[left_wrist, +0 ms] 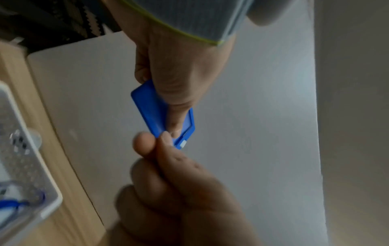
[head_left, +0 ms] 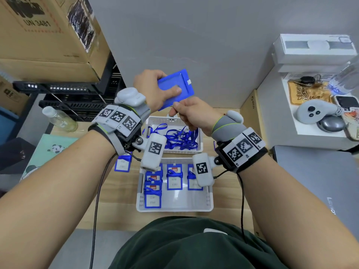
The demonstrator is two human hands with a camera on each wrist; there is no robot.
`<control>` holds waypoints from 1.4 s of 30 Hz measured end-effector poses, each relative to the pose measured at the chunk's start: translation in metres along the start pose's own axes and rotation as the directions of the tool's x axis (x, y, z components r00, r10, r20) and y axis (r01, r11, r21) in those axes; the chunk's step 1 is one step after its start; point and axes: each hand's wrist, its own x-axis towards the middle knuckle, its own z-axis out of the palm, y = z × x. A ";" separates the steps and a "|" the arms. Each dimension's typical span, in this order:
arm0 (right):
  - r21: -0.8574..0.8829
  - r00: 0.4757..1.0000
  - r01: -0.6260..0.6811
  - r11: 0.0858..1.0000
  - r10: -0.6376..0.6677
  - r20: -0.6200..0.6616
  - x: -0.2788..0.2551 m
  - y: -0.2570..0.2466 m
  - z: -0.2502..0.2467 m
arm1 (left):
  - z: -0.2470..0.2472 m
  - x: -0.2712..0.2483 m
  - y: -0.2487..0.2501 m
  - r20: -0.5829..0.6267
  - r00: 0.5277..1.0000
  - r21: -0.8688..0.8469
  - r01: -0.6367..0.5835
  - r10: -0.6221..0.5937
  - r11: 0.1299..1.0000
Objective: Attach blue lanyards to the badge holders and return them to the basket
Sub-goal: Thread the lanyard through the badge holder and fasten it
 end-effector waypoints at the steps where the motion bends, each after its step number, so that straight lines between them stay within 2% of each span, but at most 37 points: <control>1: 0.005 1.000 0.008 1.000 -0.008 0.023 -0.002 -0.002 -0.001 | -0.003 0.000 0.001 0.024 0.999 0.077 -0.038 0.036 0.996; 3: 0.035 0.999 0.022 0.999 -0.023 0.031 -0.004 -0.005 -0.004 | -0.005 -0.001 0.003 0.122 0.988 0.171 -0.115 0.095 0.978; 6: 0.000 0.999 0.051 0.999 -0.051 -0.003 -0.006 -0.009 -0.015 | -0.008 -0.008 0.007 0.289 0.947 0.220 -0.206 0.138 0.954; 10: -0.151 0.991 0.095 0.984 -0.107 -0.074 -0.010 -0.009 -0.037 | -0.009 -0.016 0.010 0.418 0.898 0.232 -0.254 0.140 0.939; 12: -0.307 0.978 0.118 0.944 -0.163 -0.127 -0.007 -0.008 -0.045 | -0.008 -0.019 0.012 0.464 0.875 0.211 -0.261 0.139 0.942; 14: -0.462 0.967 0.119 0.879 -0.207 -0.145 -0.005 -0.008 -0.047 | -0.007 -0.021 0.014 0.496 0.855 0.186 -0.271 0.148 0.944; 18: -0.565 0.960 0.158 0.810 -0.259 -0.103 -0.006 -0.010 -0.047 | -0.008 -0.022 0.019 0.554 0.814 0.179 -0.321 0.174 0.930; 27: -0.614 0.964 0.189 0.766 -0.266 -0.034 -0.012 -0.017 -0.055 | -0.009 -0.023 0.017 0.591 0.787 0.218 -0.366 0.176 0.905; 32: -0.672 0.967 0.172 0.720 -0.254 -0.025 -0.008 -0.022 -0.054 | -0.005 -0.027 0.024 0.620 0.750 0.138 -0.392 0.230 0.909; 36: -0.619 0.967 0.160 0.769 -0.248 -0.059 -0.004 -0.018 -0.057 | -0.006 -0.030 0.030 0.575 0.767 -0.035 -0.327 0.286 0.945; 40: -0.507 0.985 0.107 0.855 -0.162 -0.066 -0.004 -0.007 -0.059 | -0.010 -0.030 0.031 0.436 0.852 -0.221 -0.211 0.290 0.952; 42: -0.507 0.992 0.091 0.857 -0.123 -0.031 -0.001 -0.001 -0.059 | -0.011 -0.028 0.032 0.363 0.879 -0.271 -0.219 0.310 0.937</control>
